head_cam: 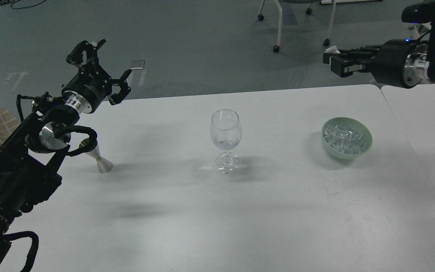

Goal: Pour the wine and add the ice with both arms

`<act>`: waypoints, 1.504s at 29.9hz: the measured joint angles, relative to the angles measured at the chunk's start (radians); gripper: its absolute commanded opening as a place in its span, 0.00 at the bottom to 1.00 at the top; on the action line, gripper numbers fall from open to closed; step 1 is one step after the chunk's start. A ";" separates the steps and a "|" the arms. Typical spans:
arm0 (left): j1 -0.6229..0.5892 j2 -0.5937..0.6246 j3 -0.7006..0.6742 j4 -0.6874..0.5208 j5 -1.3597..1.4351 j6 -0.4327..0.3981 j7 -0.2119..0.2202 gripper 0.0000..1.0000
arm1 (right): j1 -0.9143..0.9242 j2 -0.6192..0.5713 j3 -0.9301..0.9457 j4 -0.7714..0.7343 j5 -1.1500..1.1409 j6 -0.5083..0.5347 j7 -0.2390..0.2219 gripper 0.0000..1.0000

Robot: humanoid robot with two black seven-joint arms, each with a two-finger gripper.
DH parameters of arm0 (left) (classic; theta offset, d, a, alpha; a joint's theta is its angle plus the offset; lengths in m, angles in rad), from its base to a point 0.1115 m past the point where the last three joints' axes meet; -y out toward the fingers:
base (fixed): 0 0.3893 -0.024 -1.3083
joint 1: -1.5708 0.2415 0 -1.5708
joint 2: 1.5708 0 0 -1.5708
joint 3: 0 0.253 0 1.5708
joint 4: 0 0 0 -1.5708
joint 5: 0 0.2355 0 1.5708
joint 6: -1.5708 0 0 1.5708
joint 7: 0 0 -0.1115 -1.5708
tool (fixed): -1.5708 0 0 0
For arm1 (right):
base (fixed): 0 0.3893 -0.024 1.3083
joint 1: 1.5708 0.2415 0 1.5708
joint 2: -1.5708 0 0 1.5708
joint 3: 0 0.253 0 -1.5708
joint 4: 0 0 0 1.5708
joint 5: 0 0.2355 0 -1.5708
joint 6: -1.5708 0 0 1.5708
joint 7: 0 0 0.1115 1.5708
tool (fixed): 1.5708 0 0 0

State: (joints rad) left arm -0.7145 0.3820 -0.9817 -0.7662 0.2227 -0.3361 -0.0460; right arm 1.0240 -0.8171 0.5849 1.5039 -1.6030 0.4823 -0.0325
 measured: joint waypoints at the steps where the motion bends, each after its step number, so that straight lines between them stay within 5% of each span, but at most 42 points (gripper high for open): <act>1: 0.000 0.000 0.000 0.000 0.000 0.000 0.000 0.97 | 0.008 0.013 -0.001 0.002 -0.009 0.003 0.000 0.00; 18: -0.002 -0.001 0.042 0.001 -0.001 0.003 0.001 0.97 | 0.040 0.281 -0.044 0.008 -0.102 0.006 0.000 0.00; 40: -0.001 -0.012 0.049 0.000 -0.002 -0.001 0.000 0.97 | 0.060 0.359 -0.171 -0.006 -0.106 0.006 -0.001 0.00; 45: 0.000 -0.012 0.049 0.001 -0.002 -0.001 0.000 0.97 | 0.057 0.372 -0.180 -0.010 -0.110 0.006 -0.001 0.07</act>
State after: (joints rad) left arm -0.7149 0.3702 -0.9326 -0.7656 0.2209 -0.3376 -0.0460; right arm 1.0806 -0.4453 0.4049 1.4936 -1.7126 0.4888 -0.0337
